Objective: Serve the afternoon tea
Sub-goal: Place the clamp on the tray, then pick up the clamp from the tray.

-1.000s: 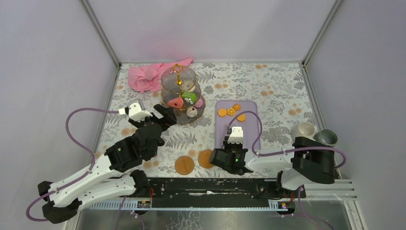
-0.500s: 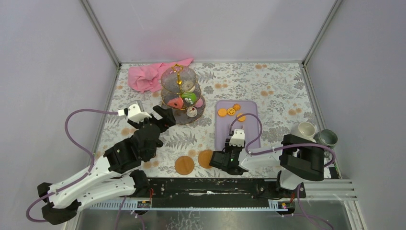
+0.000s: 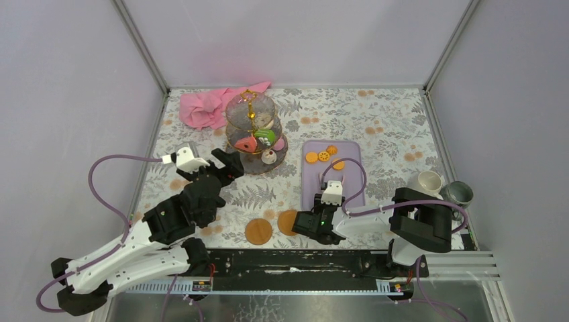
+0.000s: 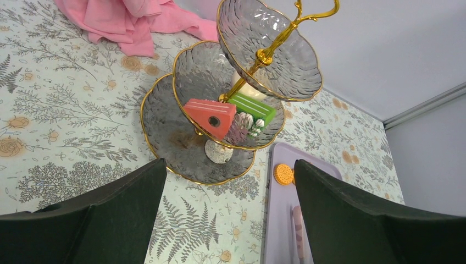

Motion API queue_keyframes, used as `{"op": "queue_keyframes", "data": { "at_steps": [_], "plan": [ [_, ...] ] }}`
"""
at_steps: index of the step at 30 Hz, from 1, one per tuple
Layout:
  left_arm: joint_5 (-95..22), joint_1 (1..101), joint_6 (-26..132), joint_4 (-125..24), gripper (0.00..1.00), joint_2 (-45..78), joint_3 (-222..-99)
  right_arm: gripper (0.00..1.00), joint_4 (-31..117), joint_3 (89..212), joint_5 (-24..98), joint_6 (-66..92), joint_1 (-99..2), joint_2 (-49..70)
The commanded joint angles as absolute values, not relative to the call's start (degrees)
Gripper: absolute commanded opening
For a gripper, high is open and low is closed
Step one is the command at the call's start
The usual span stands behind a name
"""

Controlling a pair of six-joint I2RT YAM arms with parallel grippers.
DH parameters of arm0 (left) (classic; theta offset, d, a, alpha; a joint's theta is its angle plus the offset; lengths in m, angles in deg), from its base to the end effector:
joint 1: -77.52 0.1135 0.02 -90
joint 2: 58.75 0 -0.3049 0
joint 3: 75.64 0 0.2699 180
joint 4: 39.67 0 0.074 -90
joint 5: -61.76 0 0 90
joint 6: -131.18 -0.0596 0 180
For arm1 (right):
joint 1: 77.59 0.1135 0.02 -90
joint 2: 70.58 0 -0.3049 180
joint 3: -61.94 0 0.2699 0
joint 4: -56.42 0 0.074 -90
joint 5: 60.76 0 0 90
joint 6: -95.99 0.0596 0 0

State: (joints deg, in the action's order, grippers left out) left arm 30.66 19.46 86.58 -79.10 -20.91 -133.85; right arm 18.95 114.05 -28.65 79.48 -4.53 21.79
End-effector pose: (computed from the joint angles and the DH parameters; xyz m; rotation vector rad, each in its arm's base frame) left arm 0.1128 -0.0844 0.3603 -0.4708 1.6881 -0.3409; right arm 0.1243 0.2350 0.1404 0.1337 2.1150 -0.1189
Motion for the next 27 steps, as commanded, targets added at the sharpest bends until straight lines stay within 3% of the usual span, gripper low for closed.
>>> {"op": "queue_keyframes", "data": {
  "at_steps": [1,10,27],
  "plan": [
    [31.5,19.6,86.2,-76.7,0.93,-21.1,-133.5,0.54,15.4,114.5,-28.2,81.7,-4.8,21.2],
    [31.6,19.6,85.7,-76.4,0.93,-20.6,-133.7,0.61,14.3,116.9,-30.6,79.7,-5.1,21.0],
    [32.2,19.6,85.0,-76.4,0.93,-20.6,-133.5,0.61,27.5,115.4,-27.2,65.9,-12.7,19.4]
  ]
}}
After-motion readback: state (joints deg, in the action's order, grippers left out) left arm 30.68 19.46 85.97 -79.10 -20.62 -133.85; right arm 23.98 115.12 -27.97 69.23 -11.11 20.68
